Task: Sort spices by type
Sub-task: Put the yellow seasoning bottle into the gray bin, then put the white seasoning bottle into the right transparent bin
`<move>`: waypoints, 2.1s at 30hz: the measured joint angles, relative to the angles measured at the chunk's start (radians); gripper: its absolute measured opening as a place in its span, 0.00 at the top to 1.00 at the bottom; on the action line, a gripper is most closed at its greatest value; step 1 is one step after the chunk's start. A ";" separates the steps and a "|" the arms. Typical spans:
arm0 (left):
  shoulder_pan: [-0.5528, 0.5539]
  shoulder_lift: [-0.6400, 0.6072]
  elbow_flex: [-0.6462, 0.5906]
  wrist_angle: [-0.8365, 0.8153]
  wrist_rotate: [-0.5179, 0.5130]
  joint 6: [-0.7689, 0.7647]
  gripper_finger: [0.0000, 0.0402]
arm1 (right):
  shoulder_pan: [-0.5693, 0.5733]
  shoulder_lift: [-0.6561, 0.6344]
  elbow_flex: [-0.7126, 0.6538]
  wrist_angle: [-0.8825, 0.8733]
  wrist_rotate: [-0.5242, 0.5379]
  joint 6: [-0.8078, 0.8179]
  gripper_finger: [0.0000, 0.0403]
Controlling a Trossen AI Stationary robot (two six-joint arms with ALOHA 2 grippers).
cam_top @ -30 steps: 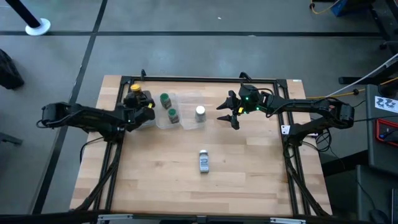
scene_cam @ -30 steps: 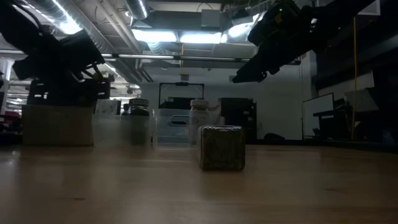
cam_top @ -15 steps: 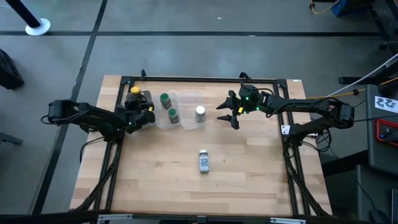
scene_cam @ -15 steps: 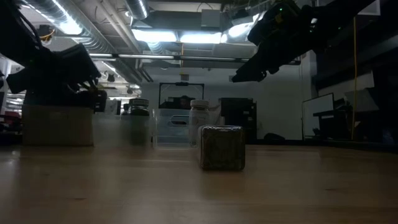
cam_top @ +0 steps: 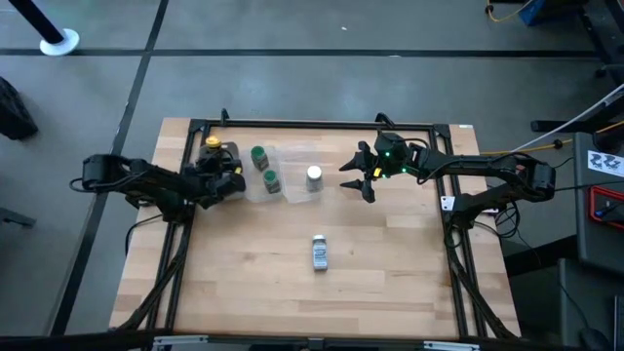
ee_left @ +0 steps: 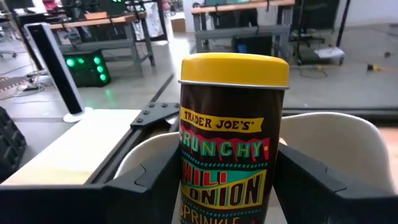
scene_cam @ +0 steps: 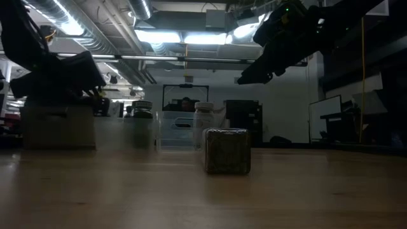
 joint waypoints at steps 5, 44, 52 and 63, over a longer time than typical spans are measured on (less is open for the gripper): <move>0.000 0.000 0.026 0.008 0.049 0.052 0.48 | 0.000 0.000 0.000 0.000 0.000 0.000 0.39; 0.045 -0.001 0.032 0.051 0.134 0.089 0.35 | 0.000 0.000 0.000 -0.004 0.000 0.000 0.39; 0.017 -0.045 0.074 0.075 0.140 0.239 0.36 | 0.000 0.000 0.000 -0.004 0.000 0.000 0.39; 0.017 -0.203 0.094 0.075 0.138 0.360 0.36 | 0.000 0.000 0.000 -0.005 -0.001 0.000 0.39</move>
